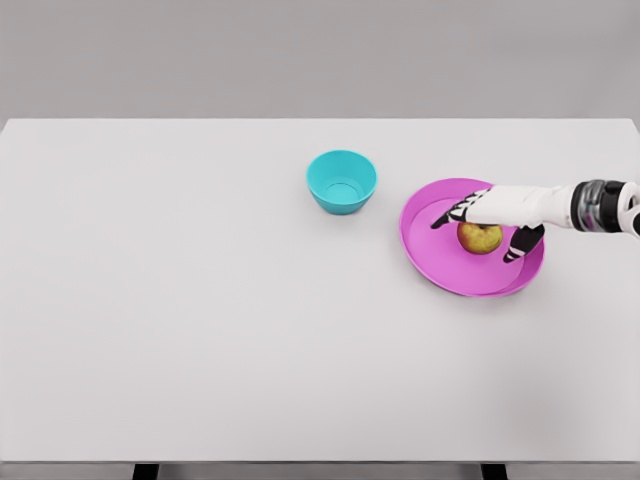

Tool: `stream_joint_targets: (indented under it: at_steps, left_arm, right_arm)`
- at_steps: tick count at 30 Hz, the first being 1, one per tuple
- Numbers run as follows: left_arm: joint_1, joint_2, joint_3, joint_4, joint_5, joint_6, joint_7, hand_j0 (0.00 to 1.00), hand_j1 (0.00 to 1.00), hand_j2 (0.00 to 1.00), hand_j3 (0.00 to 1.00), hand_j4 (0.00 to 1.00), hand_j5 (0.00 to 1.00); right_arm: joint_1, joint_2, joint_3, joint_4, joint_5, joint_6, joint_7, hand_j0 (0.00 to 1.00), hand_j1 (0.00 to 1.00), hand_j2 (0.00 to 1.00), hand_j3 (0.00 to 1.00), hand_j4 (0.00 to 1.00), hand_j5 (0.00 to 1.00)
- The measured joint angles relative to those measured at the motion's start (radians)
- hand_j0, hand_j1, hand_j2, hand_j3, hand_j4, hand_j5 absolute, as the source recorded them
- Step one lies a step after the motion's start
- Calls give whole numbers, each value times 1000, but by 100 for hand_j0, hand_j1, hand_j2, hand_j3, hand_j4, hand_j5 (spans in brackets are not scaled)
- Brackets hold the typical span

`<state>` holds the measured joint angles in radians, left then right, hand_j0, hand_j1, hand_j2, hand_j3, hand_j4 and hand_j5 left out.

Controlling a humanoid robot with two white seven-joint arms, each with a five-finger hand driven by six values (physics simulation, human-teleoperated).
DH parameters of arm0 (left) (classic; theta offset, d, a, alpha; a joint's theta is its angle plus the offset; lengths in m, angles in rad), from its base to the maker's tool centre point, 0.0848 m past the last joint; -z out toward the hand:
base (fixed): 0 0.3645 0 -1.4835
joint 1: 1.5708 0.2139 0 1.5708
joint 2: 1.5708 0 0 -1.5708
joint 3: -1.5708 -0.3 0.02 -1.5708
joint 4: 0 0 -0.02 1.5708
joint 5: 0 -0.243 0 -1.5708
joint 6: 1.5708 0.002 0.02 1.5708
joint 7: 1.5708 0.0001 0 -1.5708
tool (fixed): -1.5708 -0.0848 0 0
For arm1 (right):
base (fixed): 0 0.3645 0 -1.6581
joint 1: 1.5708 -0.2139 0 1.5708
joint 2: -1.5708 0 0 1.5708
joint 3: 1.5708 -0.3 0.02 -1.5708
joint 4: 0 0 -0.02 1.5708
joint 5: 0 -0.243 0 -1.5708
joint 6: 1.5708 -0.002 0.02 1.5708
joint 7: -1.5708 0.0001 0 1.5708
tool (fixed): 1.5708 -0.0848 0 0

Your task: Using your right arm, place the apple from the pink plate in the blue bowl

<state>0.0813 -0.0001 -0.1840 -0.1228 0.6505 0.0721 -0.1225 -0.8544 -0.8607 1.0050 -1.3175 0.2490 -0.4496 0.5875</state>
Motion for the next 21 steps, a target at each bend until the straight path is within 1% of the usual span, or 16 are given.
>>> stream_joint_targets:
  at_steps: [5, 6, 7, 10, 12, 15, 19, 21]
  left_arm:
    - [0, 0, 0, 0, 0, 0, 0, 100, 100, 100, 100, 100, 100]
    - [0, 0, 0, 0, 0, 0, 0, 100, 100, 100, 100, 100, 100]
    - [0, 0, 0, 0, 0, 0, 0, 100, 100, 100, 100, 100, 100]
    - [0, 0, 0, 0, 0, 0, 0, 100, 100, 100, 100, 100, 100]
    - [0, 0, 0, 0, 0, 0, 0, 100, 100, 100, 100, 100, 100]
    - [0, 0, 0, 0, 0, 0, 0, 100, 100, 100, 100, 100, 100]
    - [0, 0, 0, 0, 0, 0, 0, 100, 100, 100, 100, 100, 100]
    - [0, 0, 0, 0, 0, 0, 0, 100, 100, 100, 100, 100, 100]
  right_arm:
    - [0, 1, -1, 11, -1, -25, 18, 58, 58, 58, 58, 58, 58]
    - [0, 1, -2, 12, -1, -29, 20, 58, 58, 58, 58, 58, 58]
    - [2, 1, -2, 13, -2, -31, 20, 55, 55, 55, 55, 55, 55]
    - [0, 2, -2, 15, -1, -36, 22, 53, 53, 53, 53, 53, 53]
    - [-2, 3, -2, 16, 0, -40, 23, 46, 46, 46, 46, 46, 46]
    - [-2, 2, -5, 15, 1, -47, 23, 45, 45, 45, 45, 45, 45]
    - [-20, 4, -29, -6, 1, -49, 24, 45, 45, 45, 45, 45, 45]
    - [-52, 15, -39, -13, 1, -48, 24, 45, 45, 45, 45, 45, 45]
